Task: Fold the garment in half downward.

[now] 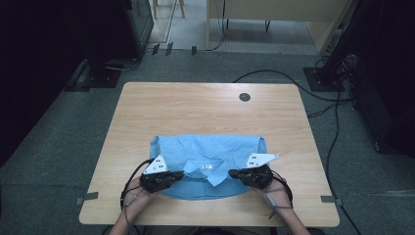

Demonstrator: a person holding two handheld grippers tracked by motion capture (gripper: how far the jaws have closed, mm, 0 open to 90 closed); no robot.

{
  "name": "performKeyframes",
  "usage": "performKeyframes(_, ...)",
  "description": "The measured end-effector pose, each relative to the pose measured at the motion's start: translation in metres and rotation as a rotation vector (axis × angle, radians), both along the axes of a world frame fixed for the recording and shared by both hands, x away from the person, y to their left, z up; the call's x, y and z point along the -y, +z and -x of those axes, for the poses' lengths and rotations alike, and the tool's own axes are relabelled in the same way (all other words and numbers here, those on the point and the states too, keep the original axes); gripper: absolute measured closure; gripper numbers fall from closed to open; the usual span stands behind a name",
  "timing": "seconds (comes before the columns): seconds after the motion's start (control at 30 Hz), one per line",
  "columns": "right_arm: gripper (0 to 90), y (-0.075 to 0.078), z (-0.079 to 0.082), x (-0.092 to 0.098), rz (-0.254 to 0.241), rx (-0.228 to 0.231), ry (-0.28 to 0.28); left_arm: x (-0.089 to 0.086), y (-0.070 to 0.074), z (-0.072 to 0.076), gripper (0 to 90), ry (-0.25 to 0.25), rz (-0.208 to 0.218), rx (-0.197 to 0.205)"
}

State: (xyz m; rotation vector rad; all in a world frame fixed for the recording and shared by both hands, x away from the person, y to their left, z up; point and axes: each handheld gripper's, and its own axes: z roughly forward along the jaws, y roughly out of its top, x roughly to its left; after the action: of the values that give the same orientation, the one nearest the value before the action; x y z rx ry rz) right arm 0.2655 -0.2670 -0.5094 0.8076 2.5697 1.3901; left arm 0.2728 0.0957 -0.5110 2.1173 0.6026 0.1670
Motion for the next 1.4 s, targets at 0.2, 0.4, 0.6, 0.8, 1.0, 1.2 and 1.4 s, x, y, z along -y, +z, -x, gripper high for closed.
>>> performKeyframes(0.2, 81.0, 0.002, 0.002, -0.002, 0.008, 0.003, 0.019, -0.002, -0.003, -0.002, 77.3, -0.028, 0.029, -0.053)
performKeyframes(0.4, 76.3, 0.005, 0.000, 0.002, -0.045, -0.022, 0.036, -0.004, -0.004, -0.007, 55.4, -0.019, 0.053, -0.086)
performKeyframes(0.6, 71.6, 0.003, -0.004, 0.007, -0.088, -0.049, 0.017, -0.012, -0.003, -0.013, 39.7, 0.000, 0.080, -0.068)
performKeyframes(0.8, 67.3, 0.002, -0.012, 0.008, -0.119, -0.062, -0.022, -0.013, -0.005, -0.018, 29.4, 0.026, 0.042, -0.045)
performKeyframes(1.0, 59.6, 0.000, -0.015, 0.007, -0.142, -0.064, -0.036, -0.013, -0.002, -0.027, 21.6, 0.039, -0.032, -0.032)
performKeyframes(1.2, 54.5, 0.003, -0.020, 0.009, -0.155, -0.059, -0.058, -0.010, 0.003, -0.031, 21.5, 0.032, -0.017, -0.035)
performKeyframes(1.4, 53.6, 0.008, -0.023, 0.011, -0.126, -0.026, -0.084, -0.008, 0.005, -0.031, 21.5, 0.056, -0.055, 0.006)
